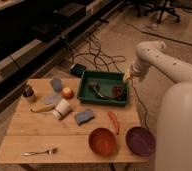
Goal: Place grapes in red bowl
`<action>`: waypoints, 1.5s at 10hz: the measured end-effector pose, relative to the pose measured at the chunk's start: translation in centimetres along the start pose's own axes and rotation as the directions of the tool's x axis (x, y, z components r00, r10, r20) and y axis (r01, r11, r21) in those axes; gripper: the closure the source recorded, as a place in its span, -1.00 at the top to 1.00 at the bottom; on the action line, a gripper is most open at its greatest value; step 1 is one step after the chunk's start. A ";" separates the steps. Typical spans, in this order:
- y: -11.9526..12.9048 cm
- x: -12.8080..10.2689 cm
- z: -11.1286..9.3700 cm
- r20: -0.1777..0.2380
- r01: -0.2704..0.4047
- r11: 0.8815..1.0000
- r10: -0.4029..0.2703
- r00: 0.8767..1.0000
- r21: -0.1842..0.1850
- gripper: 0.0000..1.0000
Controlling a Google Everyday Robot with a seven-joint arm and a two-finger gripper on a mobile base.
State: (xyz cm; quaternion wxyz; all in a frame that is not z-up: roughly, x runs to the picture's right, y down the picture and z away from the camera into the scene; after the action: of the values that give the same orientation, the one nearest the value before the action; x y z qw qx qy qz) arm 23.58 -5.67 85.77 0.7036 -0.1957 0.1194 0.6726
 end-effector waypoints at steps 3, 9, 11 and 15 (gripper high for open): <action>0.7 -0.9 1.0 0.000 0.038 0.999 -0.038 0.999 -0.010 0.30; 3.4 -2.3 3.2 -0.002 0.128 0.991 -0.128 0.992 -0.036 0.30; 4.4 -2.2 4.0 -0.006 0.147 0.988 -0.147 0.989 -0.043 0.30; 5.6 -1.4 5.5 -0.020 0.169 0.985 -0.170 0.985 -0.038 0.30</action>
State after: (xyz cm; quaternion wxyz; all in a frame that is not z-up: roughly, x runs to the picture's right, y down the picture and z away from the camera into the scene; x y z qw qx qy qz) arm 17.38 -4.39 90.62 0.7531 -0.2254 0.0984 0.6102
